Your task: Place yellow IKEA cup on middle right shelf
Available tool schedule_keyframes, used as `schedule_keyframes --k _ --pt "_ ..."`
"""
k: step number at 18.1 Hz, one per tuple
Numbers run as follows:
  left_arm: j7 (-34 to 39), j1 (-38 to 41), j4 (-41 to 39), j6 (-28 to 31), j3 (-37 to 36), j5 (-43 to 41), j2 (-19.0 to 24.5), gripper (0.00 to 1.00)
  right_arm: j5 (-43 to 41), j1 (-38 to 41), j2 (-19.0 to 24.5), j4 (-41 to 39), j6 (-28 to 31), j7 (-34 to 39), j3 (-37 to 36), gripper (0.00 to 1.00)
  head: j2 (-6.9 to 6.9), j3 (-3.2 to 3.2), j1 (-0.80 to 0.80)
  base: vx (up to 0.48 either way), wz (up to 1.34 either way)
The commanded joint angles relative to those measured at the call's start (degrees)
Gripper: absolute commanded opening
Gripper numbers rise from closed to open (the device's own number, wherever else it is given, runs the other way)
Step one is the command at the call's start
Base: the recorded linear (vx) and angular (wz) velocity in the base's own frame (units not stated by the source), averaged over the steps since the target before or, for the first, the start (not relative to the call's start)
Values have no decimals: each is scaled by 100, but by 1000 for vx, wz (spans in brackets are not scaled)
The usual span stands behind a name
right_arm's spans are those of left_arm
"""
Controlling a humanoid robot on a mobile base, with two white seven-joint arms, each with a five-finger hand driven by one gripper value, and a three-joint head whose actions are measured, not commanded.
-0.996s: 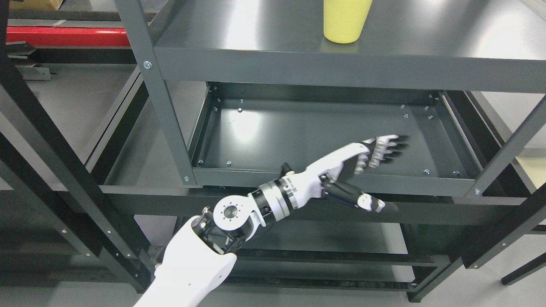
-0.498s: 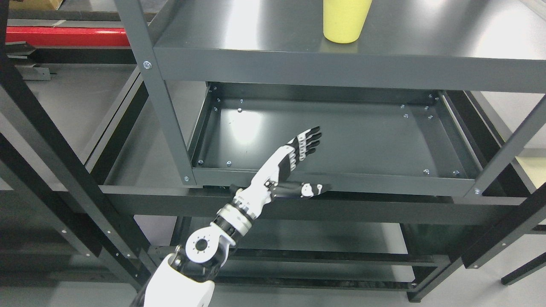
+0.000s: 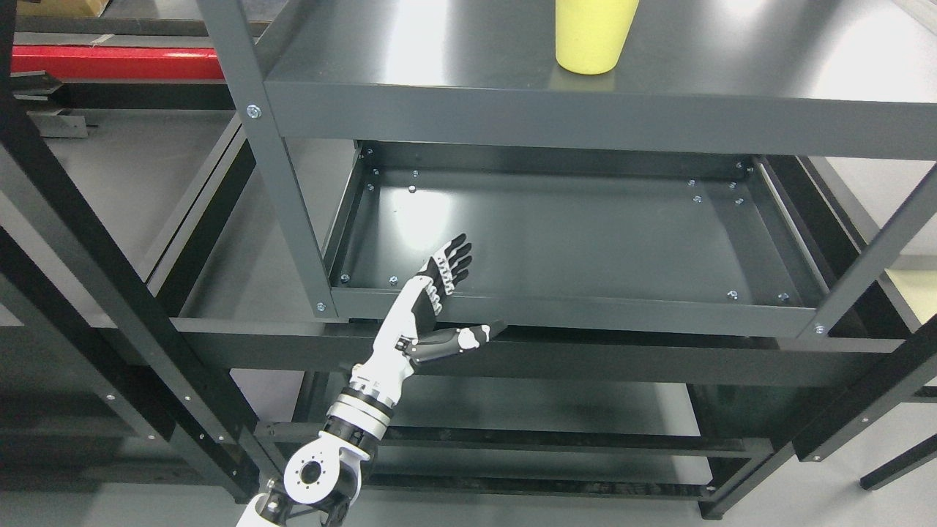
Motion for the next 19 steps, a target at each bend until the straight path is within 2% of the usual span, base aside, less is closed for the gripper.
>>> schedule_keyframes --k 1,19 --pt "74 169 -624 87 406 -34 66 98 -141 79 -100 0 -1 4 97 99 0 0 0 0 0" --pt "39 292 -729 113 389 -34 66 97 -141 79 -100 0 -1 4 97 99 0 0 0 0 0"
